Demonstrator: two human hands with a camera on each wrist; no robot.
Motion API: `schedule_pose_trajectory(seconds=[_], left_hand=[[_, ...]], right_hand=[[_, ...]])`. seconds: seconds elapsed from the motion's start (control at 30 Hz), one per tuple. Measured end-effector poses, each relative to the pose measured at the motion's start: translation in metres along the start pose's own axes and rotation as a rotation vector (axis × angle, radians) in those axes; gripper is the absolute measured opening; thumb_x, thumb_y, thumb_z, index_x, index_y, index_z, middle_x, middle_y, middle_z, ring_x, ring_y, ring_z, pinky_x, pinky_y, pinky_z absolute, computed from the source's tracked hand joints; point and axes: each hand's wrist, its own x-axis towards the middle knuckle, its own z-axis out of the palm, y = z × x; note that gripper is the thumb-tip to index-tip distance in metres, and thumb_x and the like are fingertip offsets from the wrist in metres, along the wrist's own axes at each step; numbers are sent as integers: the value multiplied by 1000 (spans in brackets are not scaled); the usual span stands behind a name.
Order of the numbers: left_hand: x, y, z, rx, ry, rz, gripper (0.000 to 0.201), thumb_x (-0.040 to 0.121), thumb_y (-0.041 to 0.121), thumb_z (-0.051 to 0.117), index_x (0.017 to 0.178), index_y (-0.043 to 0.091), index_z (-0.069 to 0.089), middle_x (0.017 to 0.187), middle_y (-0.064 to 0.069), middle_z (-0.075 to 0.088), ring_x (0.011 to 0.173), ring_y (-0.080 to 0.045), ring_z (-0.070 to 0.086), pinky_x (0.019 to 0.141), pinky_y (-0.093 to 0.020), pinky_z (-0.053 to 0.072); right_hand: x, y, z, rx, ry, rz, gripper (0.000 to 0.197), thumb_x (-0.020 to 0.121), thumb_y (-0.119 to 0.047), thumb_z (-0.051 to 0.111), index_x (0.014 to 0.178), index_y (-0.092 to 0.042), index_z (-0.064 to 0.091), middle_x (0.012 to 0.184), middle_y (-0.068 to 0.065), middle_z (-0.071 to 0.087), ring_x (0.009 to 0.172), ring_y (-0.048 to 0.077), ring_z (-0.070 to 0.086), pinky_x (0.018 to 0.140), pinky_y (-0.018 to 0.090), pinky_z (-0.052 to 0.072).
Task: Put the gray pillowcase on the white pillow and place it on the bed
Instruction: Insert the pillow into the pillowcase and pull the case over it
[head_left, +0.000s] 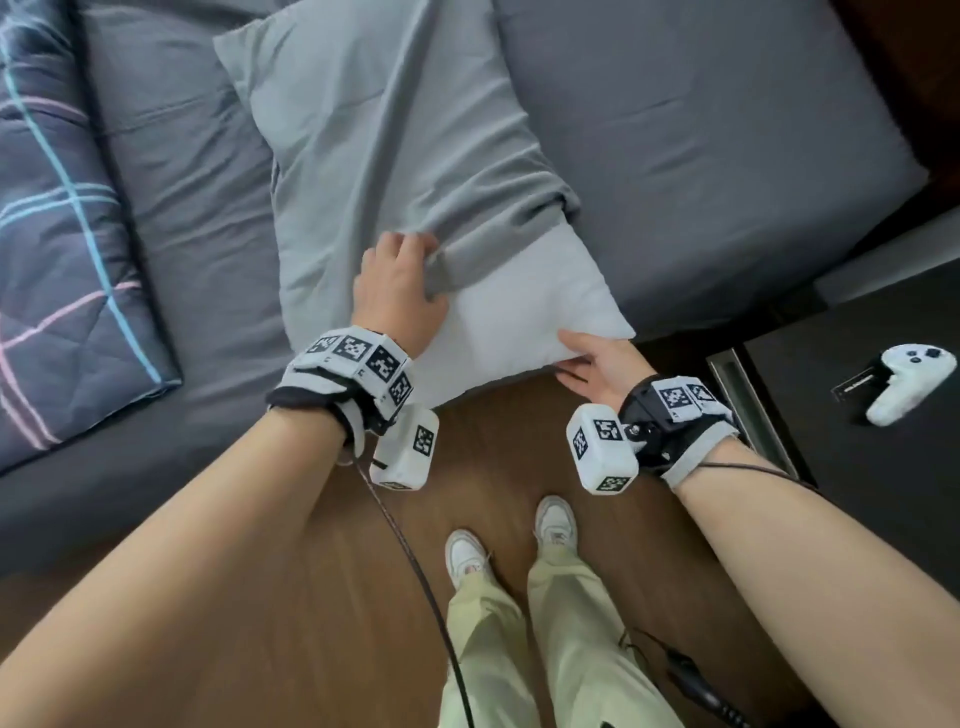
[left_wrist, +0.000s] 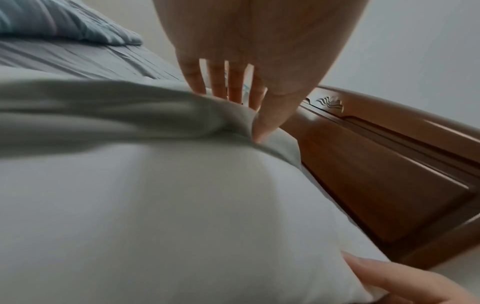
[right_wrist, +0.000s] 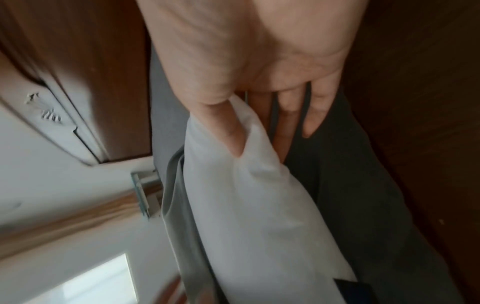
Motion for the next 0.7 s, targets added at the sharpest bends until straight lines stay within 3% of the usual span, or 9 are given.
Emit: schedule_pose_trajectory(seconds=[0.1,0.17,0.27,0.37,0.47,0.5,0.6,0.67,0.7], left_hand=[[19,25,13,161,-80,45,47,84,19,55,130,18,47,131,-9,48,123,-33,42,102,-45,35],[29,37,19,147,-158,13,41,86,16,51,127,15,48,126,-12,53,120,-35,48,100,-44,40],[37,51,23,69,-220,-20,35,92,14,46,127,12,52,122,-15,60,113,-34,55,92,-36,42],[41,66,24,-36,-245,19,30,94,16,47,121,11,59,118,-14,64,107,-29,57,82,-26,38],[37,83,21,-223,-296,102,24,94,17,49,110,9,66,99,-15,68,83,-19,55,64,-18,36],[34,90,19,-267,-311,131,23,94,17,50,108,8,67,95,-12,68,81,-16,53,62,-13,36],[22,109,14,-322,-417,205,23,94,11,49,110,10,66,97,-1,65,90,-10,55,81,-12,41],[14,117,12,-331,-511,256,23,93,10,51,110,11,67,97,4,63,93,-7,55,86,-14,41],[12,120,10,-323,-531,273,23,93,10,52,110,11,67,97,6,62,94,-6,55,88,-14,41]], right_hand=[[-1,4,-1,-84,-70,-17,23,91,-13,60,113,-19,59,115,5,67,100,23,65,102,41,46],[-3,3,-3,-132,-125,-24,34,92,-20,59,126,-16,54,124,8,64,105,25,66,97,39,48],[-5,-1,-7,-224,-230,-11,37,96,-27,52,132,-19,49,127,4,63,102,25,69,83,31,50],[-4,-2,-5,-224,-280,-24,36,100,-23,46,134,-15,46,128,9,63,91,22,73,71,23,53],[-3,-4,6,-174,-284,-83,36,101,-13,41,137,-9,41,128,16,60,81,15,73,70,22,57],[-3,-8,12,-145,-291,-101,35,101,-11,41,135,-9,42,127,17,60,79,15,73,72,23,58],[-4,-26,25,-174,-247,-207,23,100,-5,37,115,-14,51,114,11,60,85,14,64,77,18,55],[-4,-40,28,-363,-133,-194,26,99,-5,41,122,-7,53,122,14,59,98,17,59,77,12,46],[-1,-42,24,-487,-100,-209,32,97,-5,46,128,-1,51,129,17,57,107,21,58,81,14,43]])
